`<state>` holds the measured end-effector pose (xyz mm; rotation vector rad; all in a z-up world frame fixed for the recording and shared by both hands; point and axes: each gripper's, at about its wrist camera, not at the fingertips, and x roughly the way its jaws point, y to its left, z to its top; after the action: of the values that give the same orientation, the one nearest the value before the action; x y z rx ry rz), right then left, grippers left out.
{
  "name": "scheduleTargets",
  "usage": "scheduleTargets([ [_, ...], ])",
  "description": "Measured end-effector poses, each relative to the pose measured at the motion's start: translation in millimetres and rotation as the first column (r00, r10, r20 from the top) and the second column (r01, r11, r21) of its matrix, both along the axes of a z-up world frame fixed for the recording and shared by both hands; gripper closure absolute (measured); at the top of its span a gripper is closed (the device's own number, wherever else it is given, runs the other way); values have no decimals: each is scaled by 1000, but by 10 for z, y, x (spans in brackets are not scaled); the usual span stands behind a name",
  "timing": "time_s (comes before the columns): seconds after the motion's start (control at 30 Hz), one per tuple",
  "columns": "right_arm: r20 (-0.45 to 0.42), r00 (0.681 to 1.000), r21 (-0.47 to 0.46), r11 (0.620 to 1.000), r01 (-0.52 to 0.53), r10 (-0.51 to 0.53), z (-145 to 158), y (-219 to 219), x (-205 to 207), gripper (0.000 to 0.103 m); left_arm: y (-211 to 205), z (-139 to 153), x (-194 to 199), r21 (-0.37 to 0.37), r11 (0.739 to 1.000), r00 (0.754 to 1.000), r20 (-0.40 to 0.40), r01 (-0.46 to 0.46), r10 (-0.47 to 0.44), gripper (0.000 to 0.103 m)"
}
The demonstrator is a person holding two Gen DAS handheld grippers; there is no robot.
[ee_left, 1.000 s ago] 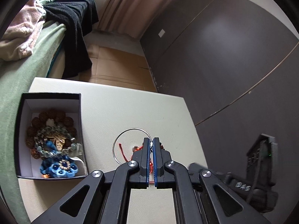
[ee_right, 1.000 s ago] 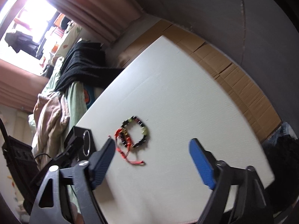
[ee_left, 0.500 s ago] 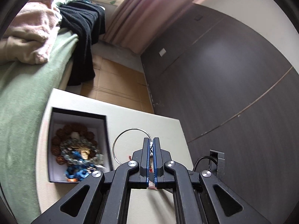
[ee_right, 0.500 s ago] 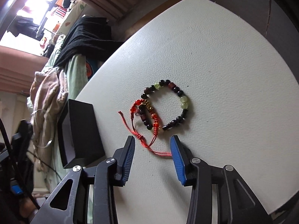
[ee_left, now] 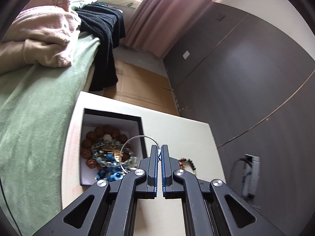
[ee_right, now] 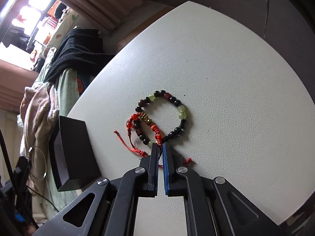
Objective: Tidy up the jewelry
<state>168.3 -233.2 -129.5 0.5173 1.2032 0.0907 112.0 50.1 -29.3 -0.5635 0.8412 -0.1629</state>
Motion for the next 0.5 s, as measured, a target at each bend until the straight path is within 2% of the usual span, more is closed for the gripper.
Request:
scheduleTargets([
  [0.17,50,999,81,997,-18,14,155,-36,-132,97,85,-102,-6,-33,999,999,-37,-38,37,100],
  [0.27,97,995,146,989,-37,23,258,-29,-196,97,109,-231,38,-88,995,993,-116,-42,31,90],
  [0.3,116,993,174,984,-44,24,295,-45,-218,97,123,-258,41,-105,993,991,-129,-45,32,81],
  [0.33,136,990,190,981,-47,21,332,-64,-246,97,138,-275,27,-116,992,991,-131,-52,37,67],
  [0.37,153,988,198,979,-50,19,366,-73,-260,97,148,-265,10,-114,992,991,-124,-59,45,59],
  [0.4,168,986,205,977,-54,19,400,-83,-277,97,155,-245,-9,-107,992,992,-112,-65,53,44],
  [0.43,181,983,216,975,-59,20,429,-86,-288,97,167,-206,-42,-96,993,994,-88,-74,66,34],
  [0.5,199,980,231,971,-69,22,480,-106,-308,97,179,-141,-83,-81,993,995,-57,-82,78,30],
])
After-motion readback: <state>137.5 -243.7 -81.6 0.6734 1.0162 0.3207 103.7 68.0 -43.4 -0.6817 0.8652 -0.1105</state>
